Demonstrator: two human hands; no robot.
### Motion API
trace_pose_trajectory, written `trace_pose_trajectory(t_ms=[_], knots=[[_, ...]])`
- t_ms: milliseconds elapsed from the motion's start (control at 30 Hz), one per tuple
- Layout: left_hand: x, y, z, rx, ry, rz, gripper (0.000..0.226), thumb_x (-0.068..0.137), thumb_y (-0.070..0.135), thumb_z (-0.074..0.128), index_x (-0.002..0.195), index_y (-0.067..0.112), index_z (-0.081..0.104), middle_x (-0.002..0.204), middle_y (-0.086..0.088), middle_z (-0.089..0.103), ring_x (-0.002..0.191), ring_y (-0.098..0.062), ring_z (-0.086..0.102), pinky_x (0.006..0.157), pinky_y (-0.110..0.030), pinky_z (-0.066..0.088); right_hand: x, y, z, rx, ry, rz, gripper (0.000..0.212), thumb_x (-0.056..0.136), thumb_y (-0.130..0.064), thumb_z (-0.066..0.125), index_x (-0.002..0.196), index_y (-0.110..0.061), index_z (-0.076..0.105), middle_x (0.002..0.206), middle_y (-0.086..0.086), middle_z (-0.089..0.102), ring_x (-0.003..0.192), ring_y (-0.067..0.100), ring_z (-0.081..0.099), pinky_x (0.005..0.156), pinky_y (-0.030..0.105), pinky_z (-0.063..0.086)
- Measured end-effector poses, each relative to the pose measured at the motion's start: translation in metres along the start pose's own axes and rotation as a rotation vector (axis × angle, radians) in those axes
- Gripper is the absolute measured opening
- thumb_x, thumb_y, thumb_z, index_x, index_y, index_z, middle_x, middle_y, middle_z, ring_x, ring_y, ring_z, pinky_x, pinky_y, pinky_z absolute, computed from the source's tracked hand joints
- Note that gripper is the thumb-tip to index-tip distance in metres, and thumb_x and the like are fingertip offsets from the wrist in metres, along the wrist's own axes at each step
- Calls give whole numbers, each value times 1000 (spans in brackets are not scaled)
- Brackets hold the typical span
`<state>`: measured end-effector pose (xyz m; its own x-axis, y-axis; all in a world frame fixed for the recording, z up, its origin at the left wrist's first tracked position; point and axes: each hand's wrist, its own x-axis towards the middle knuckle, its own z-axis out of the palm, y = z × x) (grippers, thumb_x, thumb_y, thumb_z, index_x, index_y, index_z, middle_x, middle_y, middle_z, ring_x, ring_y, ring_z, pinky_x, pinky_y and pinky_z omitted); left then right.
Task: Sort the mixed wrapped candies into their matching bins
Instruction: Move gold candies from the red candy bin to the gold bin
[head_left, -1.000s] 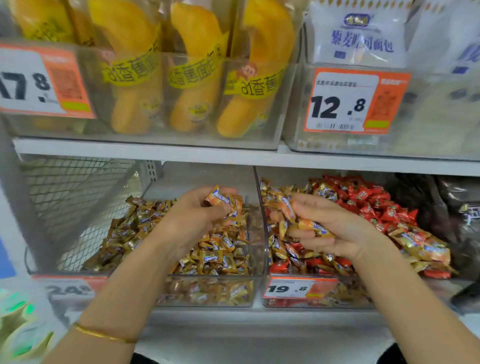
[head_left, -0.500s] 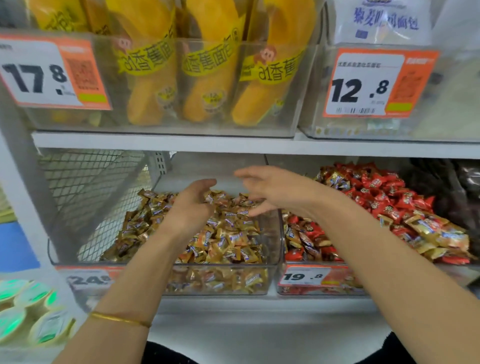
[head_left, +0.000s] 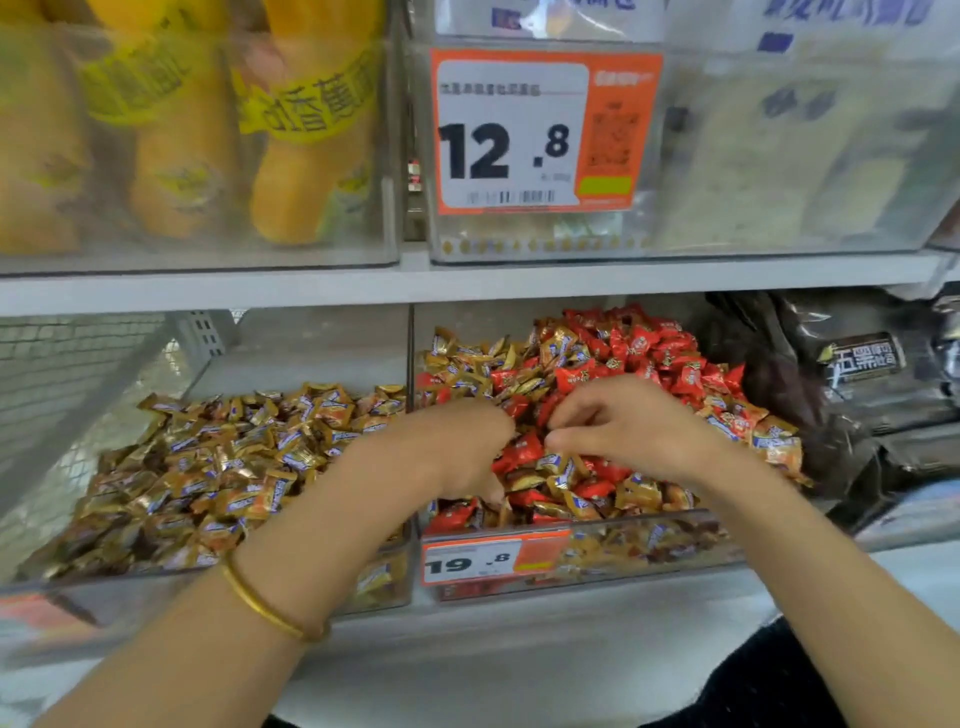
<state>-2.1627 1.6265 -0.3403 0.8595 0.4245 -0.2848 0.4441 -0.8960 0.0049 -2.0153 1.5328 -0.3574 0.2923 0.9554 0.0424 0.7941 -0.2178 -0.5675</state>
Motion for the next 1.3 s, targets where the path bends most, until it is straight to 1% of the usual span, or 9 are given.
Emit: trace_pose_trajectory(t_ms=[100, 267, 467, 667, 800, 900, 1000, 1167, 1300], knots=[[14, 4, -1, 115, -118, -77, 50, 88, 39, 60, 123, 5, 50, 117, -10, 55, 107, -27, 54, 75, -29, 39, 9, 4, 14, -323, -4, -42, 27, 80, -45, 68, 92, -22, 68, 94, -5, 58, 86, 14, 57, 75, 36, 51], [24, -1, 1, 63, -112, -101, 51, 89, 31, 62, 131, 7, 45, 128, -11, 53, 115, -27, 51, 84, -30, 41, 15, 11, 7, -286, 56, -58, 10, 83, -21, 71, 89, -16, 66, 97, -3, 57, 89, 15, 56, 76, 28, 47], [29, -10, -1, -178, 114, -127, 31, 85, 7, 64, 116, 8, 59, 128, -6, 55, 112, -18, 51, 84, -24, 39, 10, 16, -4, 376, 180, 110, 11, 81, -7, 72, 80, -11, 61, 88, 0, 64, 59, 7, 55, 49, 15, 43], [24, -16, -4, -472, 324, -145, 26, 83, 5, 66, 108, 12, 61, 124, 0, 54, 112, -15, 51, 79, -16, 35, 5, 10, -11, 942, 144, 294, 25, 89, 6, 42, 97, -12, 58, 90, 14, 62, 74, 22, 63, 53, 28, 53], [21, -19, -5, -706, 424, -167, 23, 83, 1, 65, 100, 15, 59, 111, 2, 52, 73, -14, 54, 57, -18, 40, 5, -1, -6, 646, 44, 211, 24, 79, 7, 51, 89, -11, 62, 82, 1, 55, 65, 14, 51, 59, 27, 45], [16, -21, -8, -845, 554, -184, 24, 83, -2, 64, 98, 15, 57, 105, 2, 54, 76, -16, 55, 48, -7, 38, 11, -7, 5, 207, -60, 30, 30, 77, -10, 72, 104, -22, 65, 121, -5, 56, 111, 12, 51, 89, 24, 39], [10, -23, -10, -865, 661, -165, 23, 82, -3, 65, 96, 14, 58, 92, 9, 50, 82, -9, 51, 57, 0, 35, 18, -8, 16, -25, -177, -45, 54, 77, -29, 76, 127, -26, 56, 140, -7, 48, 129, 14, 43, 104, 30, 37], [5, -27, -4, -917, 671, -154, 23, 83, 0, 66, 98, 16, 60, 105, 6, 56, 98, -9, 53, 69, -8, 40, 25, -11, 28, -269, -210, -129, 57, 83, -39, 67, 136, -36, 46, 137, -2, 47, 123, 20, 46, 92, 30, 42], [5, -29, -2, -1024, 721, -168, 25, 83, 1, 66, 98, 19, 60, 109, 2, 59, 82, -7, 56, 62, -4, 42, 29, -15, 38, -399, -186, -197, 42, 90, -36, 60, 131, -33, 50, 118, 3, 56, 101, 21, 53, 74, 28, 38]])
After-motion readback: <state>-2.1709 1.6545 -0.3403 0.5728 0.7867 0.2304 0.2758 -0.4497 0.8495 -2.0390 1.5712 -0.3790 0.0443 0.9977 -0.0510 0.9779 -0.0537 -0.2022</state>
